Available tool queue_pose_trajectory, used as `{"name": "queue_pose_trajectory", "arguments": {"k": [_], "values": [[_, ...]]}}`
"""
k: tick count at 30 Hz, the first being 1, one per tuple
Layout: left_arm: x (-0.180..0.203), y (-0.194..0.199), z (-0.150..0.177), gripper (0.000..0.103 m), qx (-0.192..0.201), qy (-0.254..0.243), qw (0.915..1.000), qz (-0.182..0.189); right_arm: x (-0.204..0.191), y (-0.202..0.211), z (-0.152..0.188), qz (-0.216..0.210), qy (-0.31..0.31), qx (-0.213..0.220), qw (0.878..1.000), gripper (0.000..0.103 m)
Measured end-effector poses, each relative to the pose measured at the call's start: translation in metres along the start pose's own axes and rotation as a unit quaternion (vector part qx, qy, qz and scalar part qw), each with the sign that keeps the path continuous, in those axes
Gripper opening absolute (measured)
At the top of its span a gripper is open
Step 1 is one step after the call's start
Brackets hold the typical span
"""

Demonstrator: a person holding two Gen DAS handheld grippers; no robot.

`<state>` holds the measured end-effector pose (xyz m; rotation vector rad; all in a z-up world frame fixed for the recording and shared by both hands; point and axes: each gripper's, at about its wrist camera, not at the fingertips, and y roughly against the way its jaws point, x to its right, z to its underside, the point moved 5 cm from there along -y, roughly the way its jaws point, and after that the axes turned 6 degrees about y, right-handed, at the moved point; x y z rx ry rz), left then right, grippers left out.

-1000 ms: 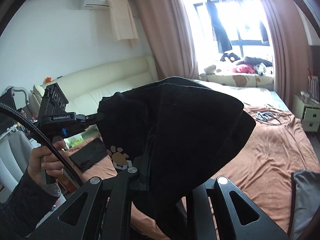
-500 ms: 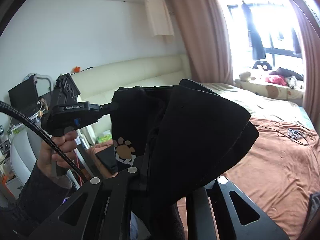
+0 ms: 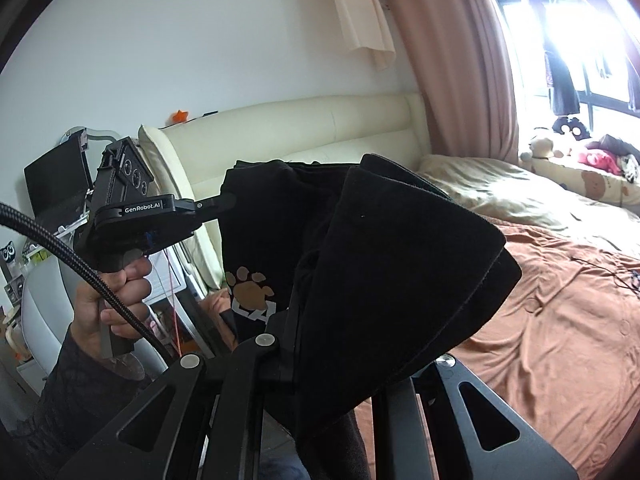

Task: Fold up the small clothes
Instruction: 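Lift the folded black shirt with both tools and carry it toward the sofa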

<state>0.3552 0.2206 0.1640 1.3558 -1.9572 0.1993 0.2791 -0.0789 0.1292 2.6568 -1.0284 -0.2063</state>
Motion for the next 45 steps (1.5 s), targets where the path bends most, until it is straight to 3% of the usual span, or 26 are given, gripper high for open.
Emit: {"name": "queue_pose_trajectory", "arguments": {"k": [17,28,37,45], "values": [[-0.139,0.061,-0.064,0.004,0.05,-0.004,0.995,-0.086,-0.044,-0.124,-0.004,-0.077,0.017,0.002,0.997,0.008],[-0.2,0.091,-0.104,0.004,0.079,-0.007,0.9829,-0.166,-0.066,-0.175,-0.006,-0.129,0.029,-0.005,0.991,0.008],[-0.276,0.053,-0.115,0.004,0.068,0.016,0.971,-0.229,-0.021,-0.242,0.018,-0.148,-0.009,-0.055,0.987,0.008],[-0.349,-0.018,-0.113,0.004,0.031,0.035,0.9648,-0.259,0.047,-0.308,0.053,-0.127,-0.05,-0.095,0.986,0.008]]}}
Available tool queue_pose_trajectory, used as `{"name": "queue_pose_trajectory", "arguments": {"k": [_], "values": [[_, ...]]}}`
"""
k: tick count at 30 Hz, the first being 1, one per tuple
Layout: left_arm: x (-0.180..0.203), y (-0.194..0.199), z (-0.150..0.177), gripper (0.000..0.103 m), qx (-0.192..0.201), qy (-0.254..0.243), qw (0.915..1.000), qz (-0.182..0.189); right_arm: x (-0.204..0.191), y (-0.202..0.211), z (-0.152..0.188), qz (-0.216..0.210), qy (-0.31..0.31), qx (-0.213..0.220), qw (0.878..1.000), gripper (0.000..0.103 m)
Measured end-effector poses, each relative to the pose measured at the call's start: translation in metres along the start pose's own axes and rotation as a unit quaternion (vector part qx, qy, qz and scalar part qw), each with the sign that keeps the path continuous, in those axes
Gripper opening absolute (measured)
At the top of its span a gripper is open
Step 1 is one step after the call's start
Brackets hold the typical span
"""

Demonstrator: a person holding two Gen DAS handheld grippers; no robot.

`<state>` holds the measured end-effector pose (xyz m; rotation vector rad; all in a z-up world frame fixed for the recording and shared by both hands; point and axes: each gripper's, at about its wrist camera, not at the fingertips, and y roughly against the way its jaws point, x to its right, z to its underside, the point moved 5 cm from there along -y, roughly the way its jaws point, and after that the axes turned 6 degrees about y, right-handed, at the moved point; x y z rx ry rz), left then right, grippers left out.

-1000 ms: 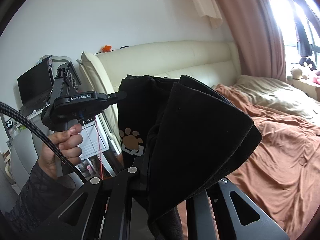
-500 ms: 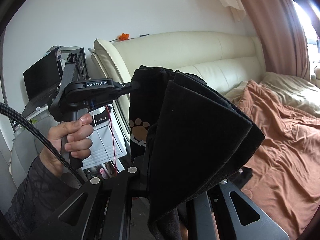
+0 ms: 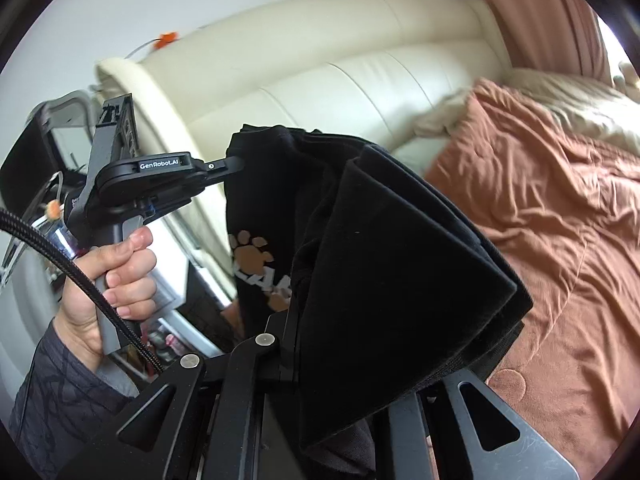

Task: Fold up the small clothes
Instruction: 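Lift the folded black shirt with both tools and carry it toward the sofa, then lower the shirt onto the blanket corner and open both tools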

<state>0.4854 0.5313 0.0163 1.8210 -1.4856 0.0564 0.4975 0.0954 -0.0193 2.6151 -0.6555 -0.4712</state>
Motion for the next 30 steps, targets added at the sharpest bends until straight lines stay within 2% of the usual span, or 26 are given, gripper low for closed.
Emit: {"name": "queue_pose_trajectory", "arguments": {"k": [9,12,13,14,16,17,20,24,28,30], "values": [[-0.011,-0.086,-0.004,0.004,-0.031,-0.006,0.9987,-0.04,0.056,-0.037,0.0,0.005,-0.033,-0.02,0.999,0.008],[-0.016,-0.112,-0.001,0.005,-0.03,-0.019,0.9974,-0.064,0.061,-0.069,0.003,0.038,-0.051,-0.041,0.997,0.01],[-0.018,-0.12,0.002,0.012,-0.031,-0.025,0.9966,-0.072,0.063,-0.083,0.003,0.054,-0.055,-0.052,0.996,0.012],[-0.022,-0.128,0.007,0.017,-0.039,-0.027,0.995,-0.088,0.073,-0.091,0.007,0.073,-0.063,-0.067,0.993,0.018],[-0.035,-0.142,0.021,0.044,-0.063,-0.017,0.9912,-0.116,0.094,-0.104,0.023,0.108,-0.085,-0.104,0.985,0.047],[-0.041,-0.144,0.027,0.045,-0.065,-0.012,0.9904,-0.121,0.1,-0.106,0.026,0.114,-0.092,-0.109,0.983,0.067],[-0.049,-0.145,0.046,0.045,-0.087,-0.016,0.9879,-0.128,0.111,-0.104,0.035,0.137,-0.089,-0.112,0.98,0.069],[-0.056,-0.134,0.073,0.045,-0.116,-0.008,0.9846,-0.131,0.104,-0.101,0.043,0.128,-0.097,-0.127,0.979,0.069],[-0.059,-0.113,0.095,0.045,-0.126,-0.01,0.9827,-0.135,0.069,-0.099,0.036,0.107,-0.066,-0.113,0.986,0.069],[-0.061,-0.103,0.107,0.045,-0.133,-0.006,0.9817,-0.137,0.044,-0.107,0.035,0.08,-0.054,-0.116,0.989,0.069]]}}
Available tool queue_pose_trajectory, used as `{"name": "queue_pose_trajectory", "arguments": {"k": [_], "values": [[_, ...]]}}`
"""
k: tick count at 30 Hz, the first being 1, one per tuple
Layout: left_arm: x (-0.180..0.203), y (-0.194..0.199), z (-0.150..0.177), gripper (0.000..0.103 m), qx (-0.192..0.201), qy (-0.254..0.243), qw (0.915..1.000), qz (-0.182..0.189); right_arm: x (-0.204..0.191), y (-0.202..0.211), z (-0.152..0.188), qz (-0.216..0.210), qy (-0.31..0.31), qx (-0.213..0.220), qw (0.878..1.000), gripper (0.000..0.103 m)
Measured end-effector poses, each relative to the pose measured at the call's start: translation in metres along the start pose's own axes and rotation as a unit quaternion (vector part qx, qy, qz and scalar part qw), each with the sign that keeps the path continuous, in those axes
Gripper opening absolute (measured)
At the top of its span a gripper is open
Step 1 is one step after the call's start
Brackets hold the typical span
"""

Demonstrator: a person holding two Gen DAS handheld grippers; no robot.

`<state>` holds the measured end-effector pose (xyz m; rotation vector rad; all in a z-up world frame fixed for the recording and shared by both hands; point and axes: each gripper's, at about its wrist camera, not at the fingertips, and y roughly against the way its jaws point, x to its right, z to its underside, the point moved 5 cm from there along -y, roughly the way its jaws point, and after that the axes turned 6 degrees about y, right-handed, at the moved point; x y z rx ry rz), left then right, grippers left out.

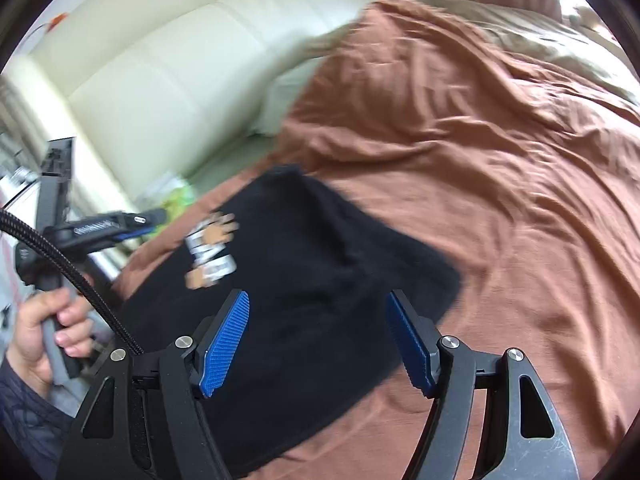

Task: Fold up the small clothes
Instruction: 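Lower the shirt onto the blanket corner and open both tools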

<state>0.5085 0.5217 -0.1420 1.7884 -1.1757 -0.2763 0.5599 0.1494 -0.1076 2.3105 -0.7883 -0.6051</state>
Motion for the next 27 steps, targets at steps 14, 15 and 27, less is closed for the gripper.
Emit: {"name": "queue_pose_trajectory", "arguments": {"k": [14,15,27], "values": [[-0.012,-0.003,0.095,0.045,-0.058,-0.001,0.9983,0.001,-0.08,-0.074,0.026,-0.022,0.12,-0.126,0.984,0.054],[-0.01,-0.003,0.099,0.045,-0.057,-0.003,0.9984,0.002,-0.079,-0.072,0.029,-0.022,0.115,-0.129,0.985,0.054],[0.036,0.024,0.159,0.045,-0.068,-0.024,0.9952,0.065,-0.061,-0.009,0.05,0.061,0.088,-0.141,0.984,0.054]]}}
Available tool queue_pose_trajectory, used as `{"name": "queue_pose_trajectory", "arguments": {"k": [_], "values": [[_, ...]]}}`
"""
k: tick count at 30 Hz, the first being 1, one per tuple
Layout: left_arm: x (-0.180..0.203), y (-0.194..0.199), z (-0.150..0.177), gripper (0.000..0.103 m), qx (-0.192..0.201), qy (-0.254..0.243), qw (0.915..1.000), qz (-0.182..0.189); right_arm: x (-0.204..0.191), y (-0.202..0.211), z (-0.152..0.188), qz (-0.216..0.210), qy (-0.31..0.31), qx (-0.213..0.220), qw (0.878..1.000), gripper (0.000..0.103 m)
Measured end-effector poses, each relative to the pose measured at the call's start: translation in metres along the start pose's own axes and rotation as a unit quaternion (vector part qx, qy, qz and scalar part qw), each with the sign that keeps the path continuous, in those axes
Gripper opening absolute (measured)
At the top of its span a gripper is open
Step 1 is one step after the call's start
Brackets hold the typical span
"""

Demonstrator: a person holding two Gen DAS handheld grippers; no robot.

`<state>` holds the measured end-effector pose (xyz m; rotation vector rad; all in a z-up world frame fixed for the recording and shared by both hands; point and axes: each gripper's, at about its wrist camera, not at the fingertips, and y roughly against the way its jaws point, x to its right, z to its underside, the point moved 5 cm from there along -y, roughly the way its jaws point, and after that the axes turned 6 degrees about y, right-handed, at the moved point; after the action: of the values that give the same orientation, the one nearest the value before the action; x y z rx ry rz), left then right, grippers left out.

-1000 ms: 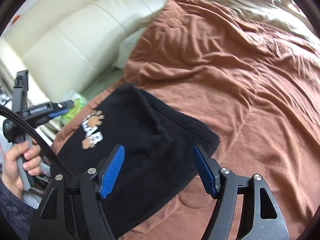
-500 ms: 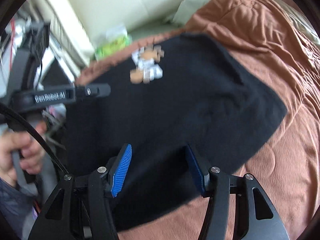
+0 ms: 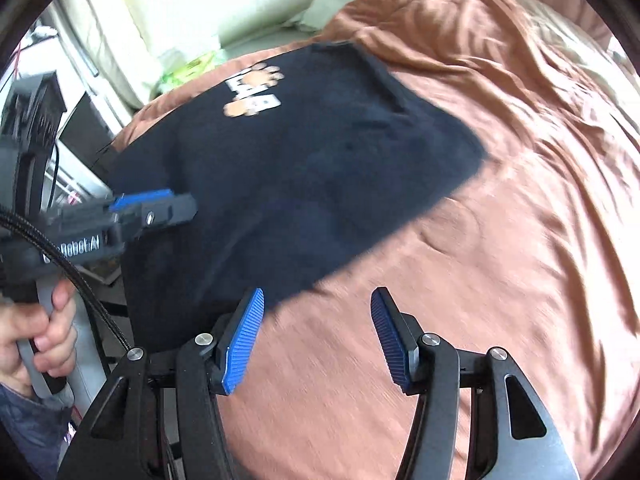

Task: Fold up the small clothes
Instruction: 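Lower the shirt onto the blanket corner and open both tools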

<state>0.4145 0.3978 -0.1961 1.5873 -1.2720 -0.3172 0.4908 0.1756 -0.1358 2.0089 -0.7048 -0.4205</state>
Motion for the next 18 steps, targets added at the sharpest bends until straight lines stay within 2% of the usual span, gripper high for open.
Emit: {"name": "queue_pose_trajectory", "arguments": {"k": [4,6,12,15,17,18], "values": [[0.021,0.003,0.019,0.044,-0.004,0.003,0.9997,0.022,0.019,0.044,0.009,0.016,-0.022,0.026,0.999,0.054],[0.033,0.005,0.027,0.038,-0.002,0.0,0.9996,0.028,0.028,0.066,0.017,0.019,-0.033,0.035,0.999,0.054],[0.048,-0.003,0.037,0.036,0.004,-0.004,0.9996,-0.027,0.052,0.12,0.046,0.029,-0.047,0.065,0.996,0.054],[0.046,0.003,0.039,0.026,0.015,0.01,0.9991,-0.038,0.065,0.144,0.07,0.025,-0.052,0.076,0.995,0.054],[0.046,0.009,0.041,0.014,0.018,0.027,0.9992,-0.023,0.076,0.159,0.088,0.023,-0.055,0.083,0.995,0.054],[0.047,0.012,0.041,0.011,0.018,0.031,0.9991,-0.021,0.081,0.162,0.094,0.021,-0.055,0.084,0.995,0.054]]}}
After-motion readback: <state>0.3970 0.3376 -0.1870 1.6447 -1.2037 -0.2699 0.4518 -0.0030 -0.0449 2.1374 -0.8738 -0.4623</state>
